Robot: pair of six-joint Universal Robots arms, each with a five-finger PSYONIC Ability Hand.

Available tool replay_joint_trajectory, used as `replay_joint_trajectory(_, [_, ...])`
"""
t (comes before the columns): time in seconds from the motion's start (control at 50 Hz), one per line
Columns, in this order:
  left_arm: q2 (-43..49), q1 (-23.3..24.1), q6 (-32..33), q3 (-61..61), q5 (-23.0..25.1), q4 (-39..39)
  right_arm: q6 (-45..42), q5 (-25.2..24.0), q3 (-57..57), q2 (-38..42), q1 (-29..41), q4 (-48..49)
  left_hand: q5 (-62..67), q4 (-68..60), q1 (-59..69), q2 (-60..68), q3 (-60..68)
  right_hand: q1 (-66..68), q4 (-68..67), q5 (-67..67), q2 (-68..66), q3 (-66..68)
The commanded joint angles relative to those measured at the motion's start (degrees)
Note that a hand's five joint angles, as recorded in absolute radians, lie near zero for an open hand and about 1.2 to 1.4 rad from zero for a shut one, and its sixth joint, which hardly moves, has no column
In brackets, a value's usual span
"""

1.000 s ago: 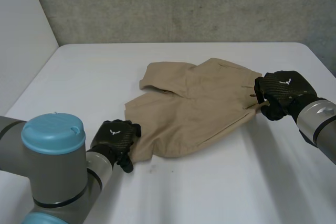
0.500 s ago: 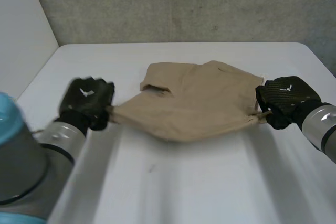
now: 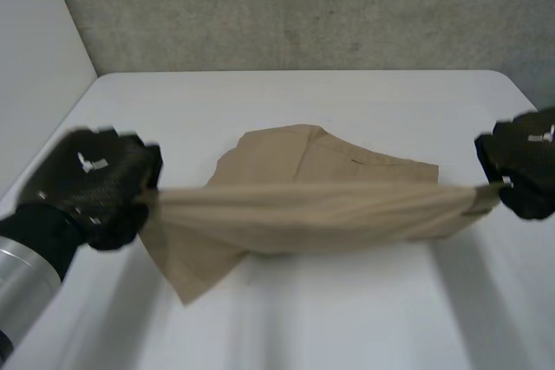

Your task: Fold the shorts.

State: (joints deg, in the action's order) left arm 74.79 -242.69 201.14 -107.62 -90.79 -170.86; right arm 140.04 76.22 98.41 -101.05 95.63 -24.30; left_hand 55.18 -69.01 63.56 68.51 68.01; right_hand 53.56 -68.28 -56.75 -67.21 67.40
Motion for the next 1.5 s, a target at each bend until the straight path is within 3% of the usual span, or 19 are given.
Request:
replay_joint_trajectory(0.02, [9.9,-0.5,-0.7,-1.8,4.2,-0.3,-8.3,0.8,3.5,9.3,-0.8,-0.3,14.8,-11.0,16.4,11.5,12.0,26.4,-11.7,-13.3,-12.8,12.6])
replay_joint_trajectory(0.22, [27.9,-0.9,0.2,9.3,4.6,-8.9,-8.6,0.4,-0.8,19.9,-0.2,1.6,14.8,-11.0,16.4,11.5,12.0,26.4,-11.7,-13.3,-12.8,12.6])
replay_joint_trajectory(0.3, [35.0,-0.9,0.7,17.1,4.2,-12.6,-5.4,1.0,-5.4,24.1,-0.2,5.4,14.8,-11.0,16.4,11.5,12.0,26.4,-11.7,-13.3,-12.8,12.6])
replay_joint_trajectory(0.38, [38.2,-0.2,1.0,22.4,4.2,-11.6,-0.7,0.8,-8.3,25.0,0.4,6.5,14.8,-11.0,16.4,11.5,12.0,26.4,-11.7,-13.3,-12.8,12.6])
replay_joint_trajectory(0.42, [39.1,0.0,1.0,23.6,4.2,-9.7,3.6,0.1,-8.4,25.0,0.7,6.4,14.8,-11.0,16.4,11.5,12.0,10.0,4.8,3.2,3.7,-3.9])
replay_joint_trajectory(0.44, [39.1,0.0,1.0,23.6,4.2,-9.7,5.1,-0.2,-8.0,24.9,0.6,6.4,14.8,-11.0,16.4,11.5,12.0,1.0,13.7,12.2,12.6,-12.8])
replay_joint_trajectory(0.56, [39.8,0.6,1.1,24.7,4.3,-9.2,12.8,-3.7,-1.6,19.2,0.6,6.5,14.8,-11.0,16.4,11.5,12.0,-18.6,33.3,31.8,32.2,-32.4])
replay_joint_trajectory(0.8, [41.3,0.9,0.7,26.5,4.0,-9.7,20.0,-6.3,7.7,10.5,0.9,5.0,14.8,-11.0,16.4,11.5,12.0,-19.8,34.5,32.9,33.4,-33.6])
replay_joint_trajectory(0.98, [41.9,0.8,0.6,27.1,4.0,-10.5,19.4,-6.5,13.1,7.7,1.0,1.8,14.8,-11.0,16.4,11.5,12.0,-21.6,36.3,34.8,35.3,-35.5])
replay_joint_trajectory(1.3, [42.5,0.7,0.6,28.1,3.6,-10.4,18.4,-6.3,19.0,8.9,2.5,6.6,14.8,-11.0,16.4,11.5,12.0,-16.9,31.6,30.1,30.5,-30.7])
replay_joint_trajectory(1.36, [42.3,0.6,0.5,27.9,2.8,-10.2,18.3,-6.3,19.3,11.6,2.6,10.1,14.8,-11.0,16.4,11.5,12.0,5.9,8.8,7.3,7.7,-7.9])
replay_joint_trajectory(1.38, [42.3,0.6,0.5,27.9,2.8,-10.2,18.2,-6.3,18.8,12.3,2.7,11.0,14.8,-11.0,16.4,11.5,12.0,26.2,-11.5,-13.0,-12.6,12.4])
replay_joint_trajectory(1.5, [40.5,0.1,0.6,26.0,1.6,-7.9,15.9,-5.9,15.2,9.6,2.6,13.6,14.8,-11.0,16.4,11.5,12.0,26.4,-11.7,-13.3,-12.8,12.6])
